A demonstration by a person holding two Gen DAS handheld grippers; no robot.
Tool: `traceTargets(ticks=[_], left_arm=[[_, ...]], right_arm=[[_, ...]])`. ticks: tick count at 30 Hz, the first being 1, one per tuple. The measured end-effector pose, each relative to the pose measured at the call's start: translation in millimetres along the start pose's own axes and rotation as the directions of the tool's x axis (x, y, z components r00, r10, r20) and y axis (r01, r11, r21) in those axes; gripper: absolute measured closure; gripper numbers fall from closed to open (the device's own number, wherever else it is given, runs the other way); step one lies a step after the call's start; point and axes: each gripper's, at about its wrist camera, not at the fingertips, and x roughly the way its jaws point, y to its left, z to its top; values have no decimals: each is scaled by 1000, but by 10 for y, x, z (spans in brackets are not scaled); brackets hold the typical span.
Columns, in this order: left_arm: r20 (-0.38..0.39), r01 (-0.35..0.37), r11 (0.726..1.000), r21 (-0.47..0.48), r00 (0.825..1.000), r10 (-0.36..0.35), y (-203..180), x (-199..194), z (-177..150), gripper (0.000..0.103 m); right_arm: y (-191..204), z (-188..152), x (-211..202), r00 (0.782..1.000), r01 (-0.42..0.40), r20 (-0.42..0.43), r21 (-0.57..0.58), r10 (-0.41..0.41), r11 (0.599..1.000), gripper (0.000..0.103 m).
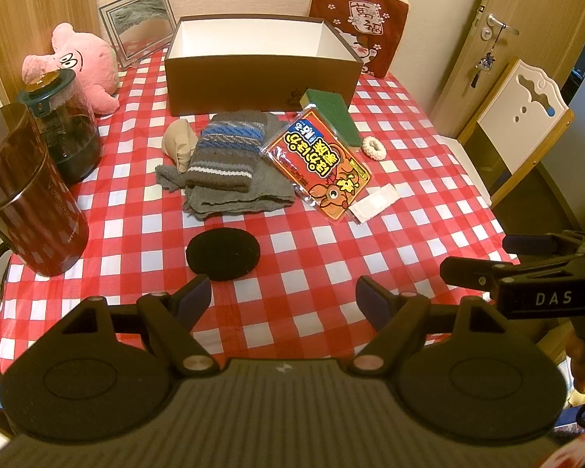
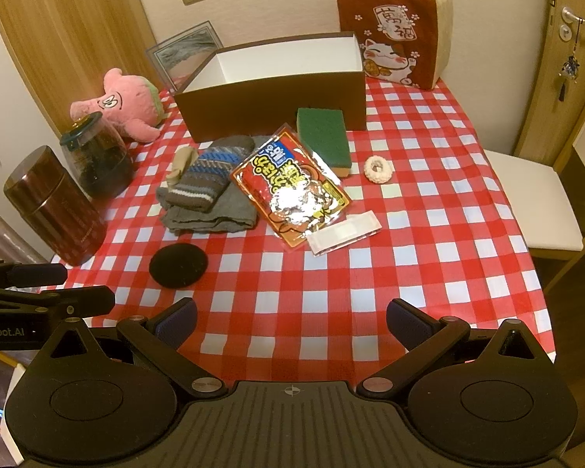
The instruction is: Organize soft objects
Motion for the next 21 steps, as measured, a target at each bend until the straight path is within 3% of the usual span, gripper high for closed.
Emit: traceTargets(ticks=[21], left_arm=[[-1,-3,1000,-1,1000,3,76,-12,36,23]], right_arm=[[5,6,-16,1000,-3,1,-3,3,1000,0]])
